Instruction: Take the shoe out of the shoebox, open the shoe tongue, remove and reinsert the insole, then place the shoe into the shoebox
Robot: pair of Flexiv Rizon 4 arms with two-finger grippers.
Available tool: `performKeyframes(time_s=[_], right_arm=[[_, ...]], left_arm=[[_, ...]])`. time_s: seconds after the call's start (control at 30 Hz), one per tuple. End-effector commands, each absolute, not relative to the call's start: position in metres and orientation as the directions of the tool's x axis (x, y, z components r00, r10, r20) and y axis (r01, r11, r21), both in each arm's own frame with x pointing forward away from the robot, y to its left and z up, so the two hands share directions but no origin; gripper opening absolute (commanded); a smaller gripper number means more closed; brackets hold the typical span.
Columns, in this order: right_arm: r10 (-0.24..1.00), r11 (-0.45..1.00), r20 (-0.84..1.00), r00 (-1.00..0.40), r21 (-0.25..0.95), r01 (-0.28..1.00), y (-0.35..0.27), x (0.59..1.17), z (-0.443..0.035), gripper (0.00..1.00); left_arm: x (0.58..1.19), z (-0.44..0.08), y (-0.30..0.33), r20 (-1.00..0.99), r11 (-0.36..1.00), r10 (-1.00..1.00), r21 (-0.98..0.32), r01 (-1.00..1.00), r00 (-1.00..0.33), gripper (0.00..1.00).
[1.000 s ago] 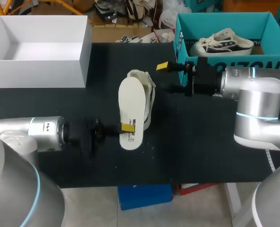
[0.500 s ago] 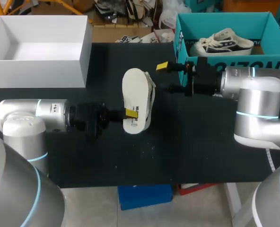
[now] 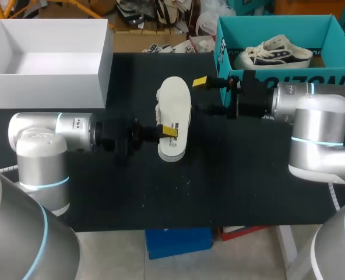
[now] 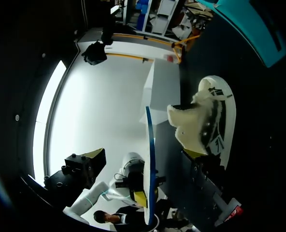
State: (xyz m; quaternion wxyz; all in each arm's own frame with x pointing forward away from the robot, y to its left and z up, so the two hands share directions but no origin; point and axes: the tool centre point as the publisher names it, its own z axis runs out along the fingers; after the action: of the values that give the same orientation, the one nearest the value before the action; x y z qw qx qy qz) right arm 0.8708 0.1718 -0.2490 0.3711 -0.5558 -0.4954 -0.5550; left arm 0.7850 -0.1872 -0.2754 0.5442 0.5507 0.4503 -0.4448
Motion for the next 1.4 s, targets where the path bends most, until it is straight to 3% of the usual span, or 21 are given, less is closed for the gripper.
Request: performKeyframes(time_s=[0.03, 0.23, 0.3, 0.63, 0.8, 1.3, 1.33, 1.4], right_arm=[[0.124, -0.202, 0.986, -0.115, 0.139, 0.970, 0.177, 0.870, -0.255, 1.00], [0.103, -0.102, 0.985, -0.141, 0.151, 0.983, 0.189, 0.861, -0.261, 1.00], [0.109, -0.073, 0.984, -0.143, 0.151, 0.986, 0.193, 0.857, -0.262, 0.87], [0.156, 0.007, 0.978, -0.138, 0.139, 0.990, 0.206, 0.847, -0.265, 0.71], [0.164, 0.031, 0.977, -0.136, 0.132, 0.991, 0.210, 0.842, -0.266, 0.50], [0.160, 0.056, 0.980, -0.120, 0.113, 0.992, 0.217, 0.836, -0.276, 0.45], [0.160, 0.055, 0.980, -0.120, 0.112, 0.992, 0.217, 0.836, -0.276, 0.42], [0.174, 0.053, 0.978, -0.119, 0.111, 0.992, 0.216, 0.837, -0.277, 0.26]], left_arm=[[0.785, -0.275, -0.187, -0.980, -0.001, 0.015, 0.200, 0.980, 0.200, 0.00], [0.785, -0.275, -0.187, -0.980, -0.001, 0.015, 0.200, 0.980, 0.200, 0.00], [0.785, -0.275, -0.187, -0.980, -0.001, 0.015, 0.200, 0.980, 0.200, 0.00], [0.785, -0.275, -0.187, -0.980, -0.001, 0.015, 0.200, 0.980, 0.200, 0.00], [0.785, -0.275, -0.187, -0.980, -0.001, 0.015, 0.200, 0.980, 0.200, 0.00], [0.785, -0.275, -0.187, -0.980, -0.001, 0.015, 0.200, 0.980, 0.200, 0.00], [0.785, -0.275, -0.187, -0.980, -0.001, 0.015, 0.200, 0.980, 0.200, 0.00], [0.785, -0.275, -0.187, -0.980, -0.001, 0.015, 0.200, 0.980, 0.200, 0.00]])
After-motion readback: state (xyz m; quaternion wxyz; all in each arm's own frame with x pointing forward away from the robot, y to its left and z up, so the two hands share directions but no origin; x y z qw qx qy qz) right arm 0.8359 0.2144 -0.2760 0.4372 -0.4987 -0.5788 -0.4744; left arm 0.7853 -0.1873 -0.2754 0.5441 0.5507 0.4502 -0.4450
